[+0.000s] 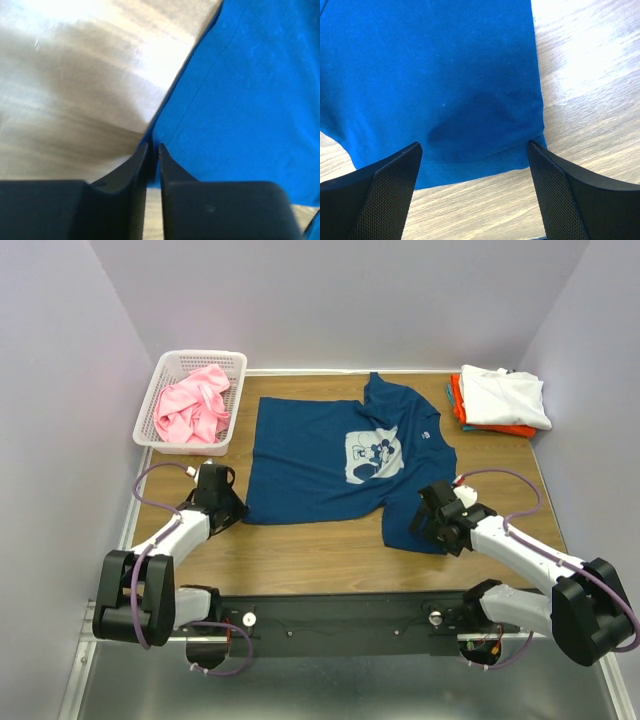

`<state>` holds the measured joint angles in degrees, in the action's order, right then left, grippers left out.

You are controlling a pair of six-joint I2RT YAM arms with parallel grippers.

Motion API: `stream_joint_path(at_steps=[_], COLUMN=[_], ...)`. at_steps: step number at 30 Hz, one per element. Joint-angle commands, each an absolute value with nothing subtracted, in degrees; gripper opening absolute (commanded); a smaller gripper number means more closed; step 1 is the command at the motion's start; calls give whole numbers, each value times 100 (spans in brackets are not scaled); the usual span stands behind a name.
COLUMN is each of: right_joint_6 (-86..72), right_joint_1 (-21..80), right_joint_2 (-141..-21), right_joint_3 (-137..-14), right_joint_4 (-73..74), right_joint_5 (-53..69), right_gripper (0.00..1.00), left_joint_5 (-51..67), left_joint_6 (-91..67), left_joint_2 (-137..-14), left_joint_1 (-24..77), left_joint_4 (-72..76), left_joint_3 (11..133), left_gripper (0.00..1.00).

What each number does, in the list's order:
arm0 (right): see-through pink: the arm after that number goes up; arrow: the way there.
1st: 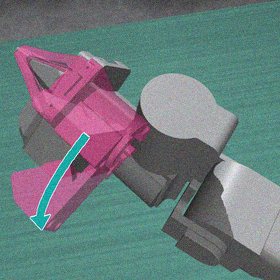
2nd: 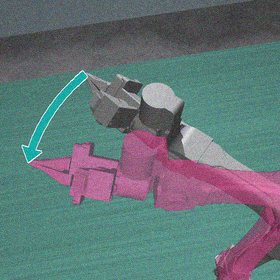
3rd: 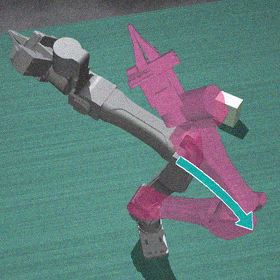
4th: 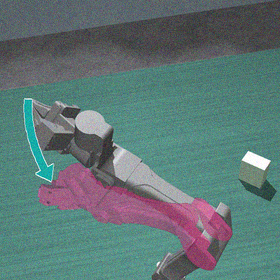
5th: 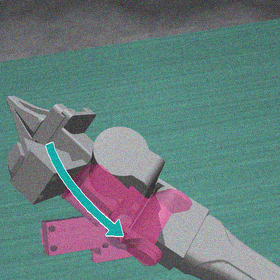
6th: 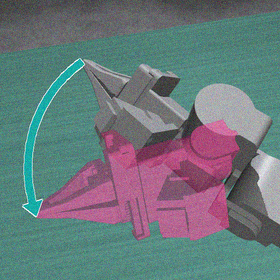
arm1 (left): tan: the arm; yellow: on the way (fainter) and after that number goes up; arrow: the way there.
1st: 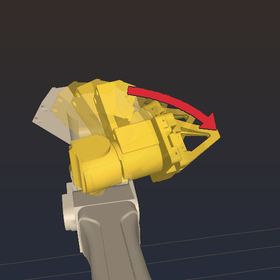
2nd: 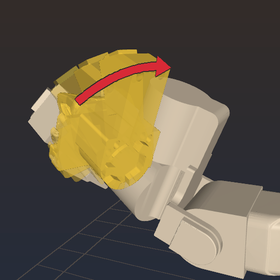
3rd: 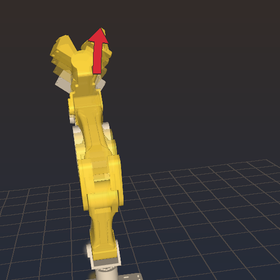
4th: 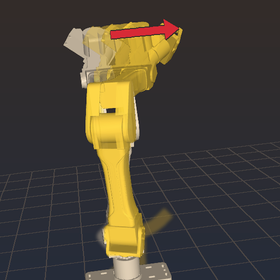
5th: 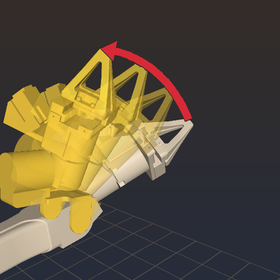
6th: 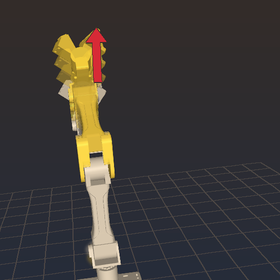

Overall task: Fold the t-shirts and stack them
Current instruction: Flatten the tshirt out

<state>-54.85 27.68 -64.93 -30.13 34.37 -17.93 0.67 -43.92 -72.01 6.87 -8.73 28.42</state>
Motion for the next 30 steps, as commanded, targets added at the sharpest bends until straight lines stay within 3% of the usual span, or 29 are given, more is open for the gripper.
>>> stream_joint_path(at_steps=[1, 3, 4, 5, 12, 13, 21, 24, 27, 30], right_joint_6=[-5362, -5309, -5256, -5230, -5080, -5063, -5062, -5071, -5089, -5115], right_joint_1=[2777, 2777, 2777, 2777, 2777, 2777, 2777, 2777, 2777, 2777], right_joint_2=[-6662, -6636, -6618, -6601, -6355, -6354, -6311, -6293, -6293, -6293], right_joint_3=[-2795, -2812, -2812, -2812, -2812, -2804, -2795, -2786, -2786, -2786], right_joint_4=[3472, 3472, 3463, 3454, 3437, 3437, 3401, 3401, 3401, 3401], right_joint_5=[-1951, -1942, -1934, -1925, -1898, -1881, -1881, -1907, -1925, -1934], right_gripper=[93, 94, 94, 94, 95, 95, 96, 96, 96, 96], left_joint_5=[289, 624, 607, 615, 475, 492, 694, 712, 721, 738], left_joint_6=[-4395, -4298, -4315, -4333, -4544, -4579, -4746, -4737, -4658, -4632], left_joint_2=[-6882, -6794, -6768, -6715, -6451, -6425, -6398, -6530, -6627, -6636], left_joint_1=[677, 677, 677, 677, 677, 677, 686, 686, 686, 686], left_joint_4=[-1284, -1257, -1292, -1301, -1581, -1626, -1354, -1301, -1283, -1283], left_joint_3=[2909, 2909, 2909, 2900, 2865, 2848, 2400, 2408, 2434, 2435], left_gripper=[25, 27, 66, 76, 77, 85, 80, 69, 49, 37])
